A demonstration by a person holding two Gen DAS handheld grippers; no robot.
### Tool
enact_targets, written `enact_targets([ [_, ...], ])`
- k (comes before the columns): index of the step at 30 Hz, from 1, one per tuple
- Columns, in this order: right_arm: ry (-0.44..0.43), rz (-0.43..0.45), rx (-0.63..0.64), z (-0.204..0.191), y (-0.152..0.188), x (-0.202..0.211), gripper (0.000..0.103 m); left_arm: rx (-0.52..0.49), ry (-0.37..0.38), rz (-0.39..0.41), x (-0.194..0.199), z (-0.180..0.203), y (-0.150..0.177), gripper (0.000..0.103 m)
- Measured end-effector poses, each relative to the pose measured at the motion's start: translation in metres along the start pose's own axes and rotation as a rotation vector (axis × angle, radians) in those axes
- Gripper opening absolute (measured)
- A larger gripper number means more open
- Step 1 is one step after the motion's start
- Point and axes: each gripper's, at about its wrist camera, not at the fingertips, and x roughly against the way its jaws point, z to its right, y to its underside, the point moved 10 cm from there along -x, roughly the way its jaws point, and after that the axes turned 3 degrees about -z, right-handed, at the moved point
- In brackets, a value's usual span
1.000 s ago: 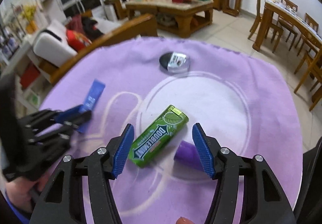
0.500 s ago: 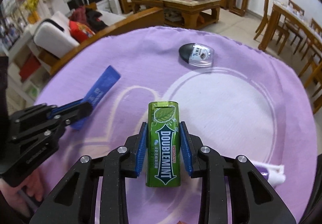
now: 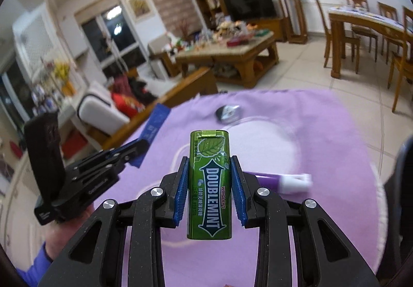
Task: Collect trash
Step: 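Carry the blue strip and green gum pack over the black bin and open both tools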
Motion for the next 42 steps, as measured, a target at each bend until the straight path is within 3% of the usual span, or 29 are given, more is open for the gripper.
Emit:
enact_targets([
  [8, 0.038, 0.206, -0.177, 0.094, -0.008, 0.116, 0.031, -0.177, 0.145, 0.034, 0.012, 0.138, -0.017, 0.007],
  [12, 0.074, 0.295, -0.276, 0.152, -0.002, 0.170, 0.031, -0.265, 0.237, 0.024, 0.002, 0.215, -0.015, 0.007],
  [18, 0.110, 0.393, -0.405, 0.226, 0.015, 0.230, 0.031, -0.338, 0.326, 0.004, -0.016, 0.296, -0.007, 0.007],
  [23, 0.155, 0.440, -0.499, 0.287, 0.041, 0.264, 0.032, -0.385, 0.363, -0.011, -0.036, 0.339, -0.007, 0.007],
  [31, 0.204, 0.446, -0.596, 0.353, 0.085, 0.279, 0.032, -0.442, 0.399, -0.064, -0.070, 0.386, 0.009, 0.007],
  [42, 0.226, 0.414, -0.686, 0.392, 0.123, 0.264, 0.032, -0.499, 0.401, -0.147, -0.104, 0.416, 0.046, 0.007],
])
